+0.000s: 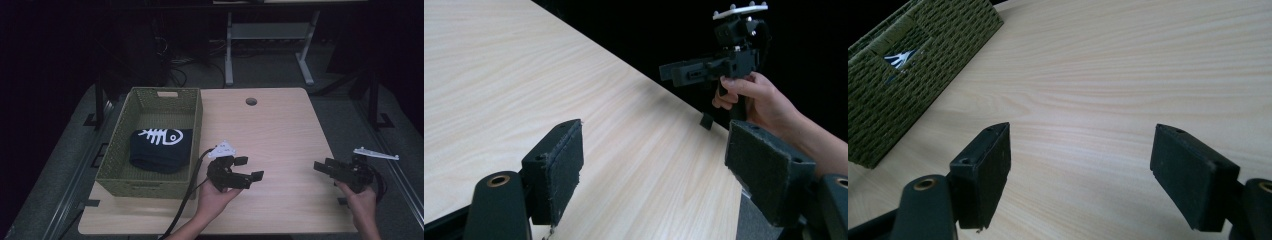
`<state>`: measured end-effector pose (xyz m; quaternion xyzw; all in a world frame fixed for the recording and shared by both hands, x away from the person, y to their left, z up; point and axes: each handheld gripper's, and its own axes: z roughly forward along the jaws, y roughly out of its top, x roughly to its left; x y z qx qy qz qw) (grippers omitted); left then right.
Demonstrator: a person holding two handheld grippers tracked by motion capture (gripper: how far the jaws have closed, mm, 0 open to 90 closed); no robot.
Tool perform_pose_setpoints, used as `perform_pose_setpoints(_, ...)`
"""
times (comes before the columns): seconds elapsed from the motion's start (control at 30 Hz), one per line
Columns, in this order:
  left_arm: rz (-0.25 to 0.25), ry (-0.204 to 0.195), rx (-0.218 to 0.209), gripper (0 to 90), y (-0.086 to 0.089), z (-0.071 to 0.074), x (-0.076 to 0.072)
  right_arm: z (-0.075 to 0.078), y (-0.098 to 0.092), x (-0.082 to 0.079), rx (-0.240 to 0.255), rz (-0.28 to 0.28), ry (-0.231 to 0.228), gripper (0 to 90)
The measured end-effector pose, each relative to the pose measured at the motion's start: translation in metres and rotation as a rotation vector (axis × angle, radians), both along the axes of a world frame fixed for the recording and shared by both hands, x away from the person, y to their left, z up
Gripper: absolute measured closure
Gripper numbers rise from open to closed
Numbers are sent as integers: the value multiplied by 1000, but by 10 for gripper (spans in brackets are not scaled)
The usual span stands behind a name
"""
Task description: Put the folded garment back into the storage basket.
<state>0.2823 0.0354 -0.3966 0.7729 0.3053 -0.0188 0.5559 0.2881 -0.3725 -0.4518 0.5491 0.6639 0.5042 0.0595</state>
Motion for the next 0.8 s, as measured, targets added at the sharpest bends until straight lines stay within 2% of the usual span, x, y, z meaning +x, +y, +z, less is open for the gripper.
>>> perform_pose_setpoints(0.17,-10,-8,4,228,1,-7,-9,-4,3,-10,-26,-3,3,239)
perform_pose_setpoints(0.33,-36,-37,25,227,1,-11,-19,-5,9,-24,-55,-12,-16,239)
perform_pose_setpoints(0.4,-42,-47,34,225,0,-14,-23,-6,10,-29,-66,-14,-35,239)
perform_pose_setpoints(0.53,-47,-44,31,225,0,-21,-28,-6,15,-40,-84,-23,-59,239)
perform_pose_setpoints(0.7,-49,-43,24,225,0,-28,-34,-4,23,-54,-150,-42,-101,219)
perform_pose_setpoints(0.8,-52,-56,41,224,1,-27,-35,-5,30,-63,-172,-40,-131,214)
